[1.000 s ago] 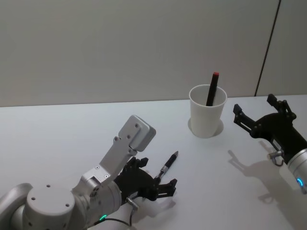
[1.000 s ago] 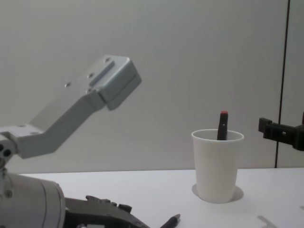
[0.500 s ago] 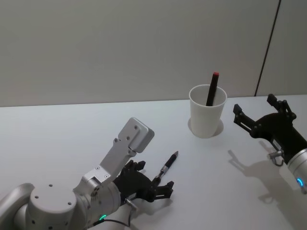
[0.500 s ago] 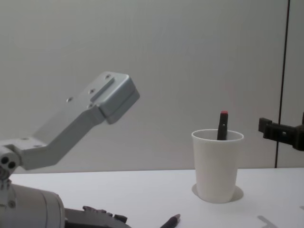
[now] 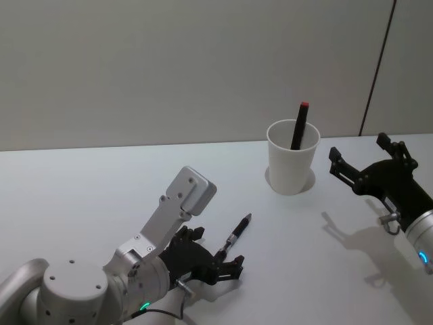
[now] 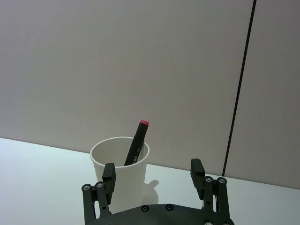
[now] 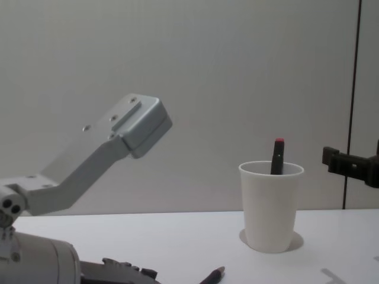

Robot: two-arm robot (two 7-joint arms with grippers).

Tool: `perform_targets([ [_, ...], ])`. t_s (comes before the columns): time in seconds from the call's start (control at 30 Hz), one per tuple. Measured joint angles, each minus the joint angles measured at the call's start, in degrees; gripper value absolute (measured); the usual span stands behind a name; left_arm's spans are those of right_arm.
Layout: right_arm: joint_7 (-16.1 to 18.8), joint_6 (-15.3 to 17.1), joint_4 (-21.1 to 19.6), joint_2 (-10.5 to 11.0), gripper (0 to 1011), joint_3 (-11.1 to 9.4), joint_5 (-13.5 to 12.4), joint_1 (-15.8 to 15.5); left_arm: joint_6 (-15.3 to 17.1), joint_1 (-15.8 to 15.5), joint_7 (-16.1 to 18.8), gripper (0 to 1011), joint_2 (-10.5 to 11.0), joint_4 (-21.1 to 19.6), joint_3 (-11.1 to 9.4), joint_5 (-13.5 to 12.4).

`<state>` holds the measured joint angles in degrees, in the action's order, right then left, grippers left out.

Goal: Place the pen into the pen holder.

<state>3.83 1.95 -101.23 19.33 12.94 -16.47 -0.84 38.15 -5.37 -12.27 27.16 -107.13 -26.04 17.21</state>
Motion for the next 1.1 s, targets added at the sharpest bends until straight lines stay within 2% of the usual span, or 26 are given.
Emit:
perform_targets([
  [0.57, 0.0, 0.0, 0.0, 0.0, 1002, 0.0, 0.0, 0.0, -0.3, 0.1, -1.6, 1001, 0.4, -0.2, 0.3, 0.0],
  [1.1, 0.0, 0.0, 0.0, 0.0, 1001, 0.0, 0.0, 0.0, 1.3, -0.8, -2.4, 1001, -0.2, 0.9, 0.0, -2.7],
])
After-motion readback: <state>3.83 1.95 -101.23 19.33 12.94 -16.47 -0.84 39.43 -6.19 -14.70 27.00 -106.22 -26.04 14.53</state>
